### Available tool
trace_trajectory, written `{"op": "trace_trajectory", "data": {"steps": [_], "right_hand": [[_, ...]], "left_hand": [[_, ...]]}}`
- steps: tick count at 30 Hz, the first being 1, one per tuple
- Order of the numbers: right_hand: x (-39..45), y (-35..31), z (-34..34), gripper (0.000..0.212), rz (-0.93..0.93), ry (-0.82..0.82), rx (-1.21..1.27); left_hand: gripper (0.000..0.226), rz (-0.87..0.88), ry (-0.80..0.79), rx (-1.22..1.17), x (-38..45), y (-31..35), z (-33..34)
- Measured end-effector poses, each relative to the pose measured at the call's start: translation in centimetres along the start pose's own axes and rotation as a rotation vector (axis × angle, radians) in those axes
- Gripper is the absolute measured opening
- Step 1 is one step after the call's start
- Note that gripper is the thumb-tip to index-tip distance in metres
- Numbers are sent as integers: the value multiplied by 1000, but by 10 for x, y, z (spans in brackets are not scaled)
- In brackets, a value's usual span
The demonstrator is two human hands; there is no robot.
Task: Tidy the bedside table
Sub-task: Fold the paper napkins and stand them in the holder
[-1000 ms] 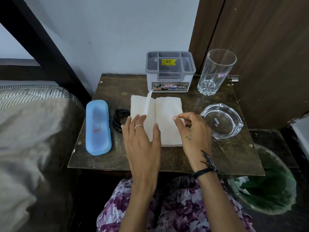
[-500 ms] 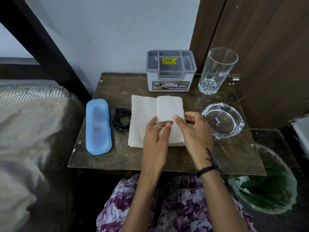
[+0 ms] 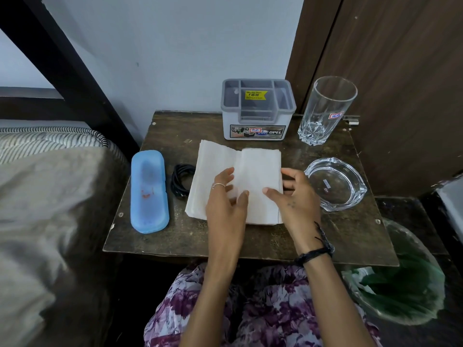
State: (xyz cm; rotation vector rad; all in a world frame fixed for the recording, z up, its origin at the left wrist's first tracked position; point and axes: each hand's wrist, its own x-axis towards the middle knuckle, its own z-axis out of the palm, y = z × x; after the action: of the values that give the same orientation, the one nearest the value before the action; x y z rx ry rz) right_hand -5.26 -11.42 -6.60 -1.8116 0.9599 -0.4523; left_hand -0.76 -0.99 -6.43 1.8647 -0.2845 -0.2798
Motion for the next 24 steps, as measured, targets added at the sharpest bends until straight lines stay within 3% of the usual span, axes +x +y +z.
{"op": "trace_trajectory", "data": {"steps": [3, 6, 11, 17, 24], "right_hand": [[0, 2, 2, 49, -21, 21, -32], [0, 1, 2, 45, -54, 43, -32], [0, -4, 2, 41, -82, 37, 54], [1, -2, 3, 41, -94, 26, 72], [3, 1, 3, 41, -97, 15, 68]], "left_hand": [[42, 155, 248, 422, -4, 0, -3], [49, 54, 376, 572, -3, 1, -10], [58, -93, 335, 626, 0, -5, -16], [65, -80, 327, 681, 0, -7, -18], [49, -86, 306, 686, 2, -12, -17]]}}
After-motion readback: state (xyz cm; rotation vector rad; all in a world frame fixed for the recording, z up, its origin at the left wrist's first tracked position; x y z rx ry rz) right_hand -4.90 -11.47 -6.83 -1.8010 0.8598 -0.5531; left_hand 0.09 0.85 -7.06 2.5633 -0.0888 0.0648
